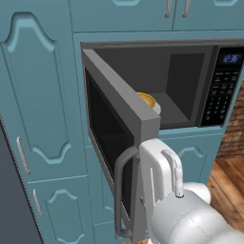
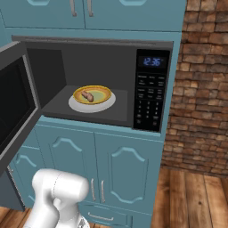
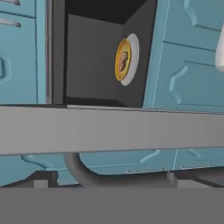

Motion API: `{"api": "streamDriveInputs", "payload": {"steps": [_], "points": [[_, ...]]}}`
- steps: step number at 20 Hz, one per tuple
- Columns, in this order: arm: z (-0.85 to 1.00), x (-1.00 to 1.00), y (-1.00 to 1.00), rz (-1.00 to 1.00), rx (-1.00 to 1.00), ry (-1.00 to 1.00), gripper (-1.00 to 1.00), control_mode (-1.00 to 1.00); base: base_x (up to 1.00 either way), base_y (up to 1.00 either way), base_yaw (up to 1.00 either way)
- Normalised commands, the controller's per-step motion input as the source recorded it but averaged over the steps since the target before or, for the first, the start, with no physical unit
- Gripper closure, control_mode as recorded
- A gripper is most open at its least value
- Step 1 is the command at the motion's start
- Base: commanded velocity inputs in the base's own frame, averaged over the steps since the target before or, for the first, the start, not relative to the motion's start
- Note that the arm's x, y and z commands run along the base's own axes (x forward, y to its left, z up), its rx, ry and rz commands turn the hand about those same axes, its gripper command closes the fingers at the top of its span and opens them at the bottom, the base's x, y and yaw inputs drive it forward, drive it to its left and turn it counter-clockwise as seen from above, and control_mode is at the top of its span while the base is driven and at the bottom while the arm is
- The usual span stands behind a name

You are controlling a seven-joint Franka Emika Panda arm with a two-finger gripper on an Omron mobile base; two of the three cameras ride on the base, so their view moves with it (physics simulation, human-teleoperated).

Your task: Pick the potato from the counter and place it in the microwave. Then turn on the microwave.

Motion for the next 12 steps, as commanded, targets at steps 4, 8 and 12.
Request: {"api": "streamDriveInputs", "payload": {"steps": [4, 8, 12], "points": [[-0.11, 0.18, 0.0, -0.03, 0.0, 0.0, -1.0, -1.0, 0.0, 0.0, 0.0], [-0.09, 0.14, 0.0, -0.03, 0.0, 0.0, -1.0, -1.0, 0.0, 0.0, 0.0], [-0.09, 0.1, 0.0, -0.03, 0.0, 0.0, -1.0, -1.0, 0.0, 0.0, 0.0]]}}
